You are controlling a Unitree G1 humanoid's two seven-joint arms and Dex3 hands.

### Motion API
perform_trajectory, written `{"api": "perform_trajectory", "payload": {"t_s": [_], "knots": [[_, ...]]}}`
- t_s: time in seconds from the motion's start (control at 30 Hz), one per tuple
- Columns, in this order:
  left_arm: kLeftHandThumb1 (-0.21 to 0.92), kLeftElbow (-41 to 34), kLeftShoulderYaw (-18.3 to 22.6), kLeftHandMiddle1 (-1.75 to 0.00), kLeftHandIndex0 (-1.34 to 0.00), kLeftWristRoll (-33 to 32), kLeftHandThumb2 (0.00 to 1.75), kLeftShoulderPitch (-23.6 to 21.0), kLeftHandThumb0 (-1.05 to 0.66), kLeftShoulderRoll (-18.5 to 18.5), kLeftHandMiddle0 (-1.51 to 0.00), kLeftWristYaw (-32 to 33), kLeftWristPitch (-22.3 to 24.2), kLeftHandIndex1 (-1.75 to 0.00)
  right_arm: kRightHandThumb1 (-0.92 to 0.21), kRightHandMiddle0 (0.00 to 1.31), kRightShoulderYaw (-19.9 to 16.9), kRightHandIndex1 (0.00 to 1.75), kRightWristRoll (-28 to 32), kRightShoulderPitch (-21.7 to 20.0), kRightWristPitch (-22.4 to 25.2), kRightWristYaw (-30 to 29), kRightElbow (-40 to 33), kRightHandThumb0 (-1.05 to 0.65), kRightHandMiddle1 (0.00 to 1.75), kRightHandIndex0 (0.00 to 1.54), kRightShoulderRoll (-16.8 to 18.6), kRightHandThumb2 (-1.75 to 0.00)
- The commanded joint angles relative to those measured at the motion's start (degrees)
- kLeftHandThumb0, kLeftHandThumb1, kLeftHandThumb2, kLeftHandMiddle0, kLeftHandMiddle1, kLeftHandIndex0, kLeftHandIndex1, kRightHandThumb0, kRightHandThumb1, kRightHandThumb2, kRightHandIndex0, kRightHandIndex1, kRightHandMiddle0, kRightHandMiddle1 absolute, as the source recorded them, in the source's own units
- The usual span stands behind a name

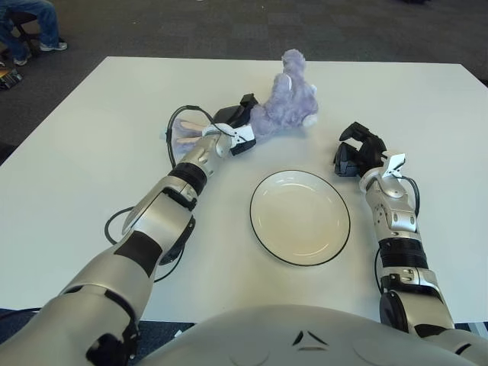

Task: Put the doll into the plate.

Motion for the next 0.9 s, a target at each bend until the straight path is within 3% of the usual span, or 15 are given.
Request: {"api": "perform_trajectory", "payload": {"t_s": [0.0, 0.2, 0.5, 0.87], "knots": [[-0.02, 2.40, -1.02, -1.53, -0.67, 0.34, 1.63, 5.19, 0.00, -0.74, -0.91, -5.14, 3.67, -1.75, 0.05, 0.67, -0.11, 1.71, 0.01, 0.69, 1.14, 0.07, 0.15, -0.01, 1.75, 0.89, -0.39, -1.72], [-0.02, 1.93, 0.14, -1.54, -0.67, -0.72, 1.63, 5.70, 0.00, -0.77, -0.90, -5.21, 3.50, -1.75, 0.05, 0.66, -0.03, 1.72, -0.14, 0.68, 1.39, -0.06, 0.09, -0.01, 1.75, 0.88, -0.40, -1.72], [-0.04, 1.12, 2.41, -1.58, -0.69, -2.55, 1.66, 7.36, 0.00, 0.01, -0.90, -3.31, -0.85, -1.75, 0.04, 0.66, 0.08, 1.72, -0.47, 0.51, 1.63, -0.41, 0.22, -0.01, 1.75, 0.88, -0.48, -1.72], [-0.07, 0.75, 3.11, -1.59, -0.72, -2.19, 1.70, 8.01, 0.00, -0.22, -0.90, -0.89, -0.33, -1.75, 0.04, 0.66, 0.12, 1.72, -0.54, 0.42, 1.74, -0.55, 0.39, -0.01, 1.75, 0.87, -0.44, -1.71]]}}
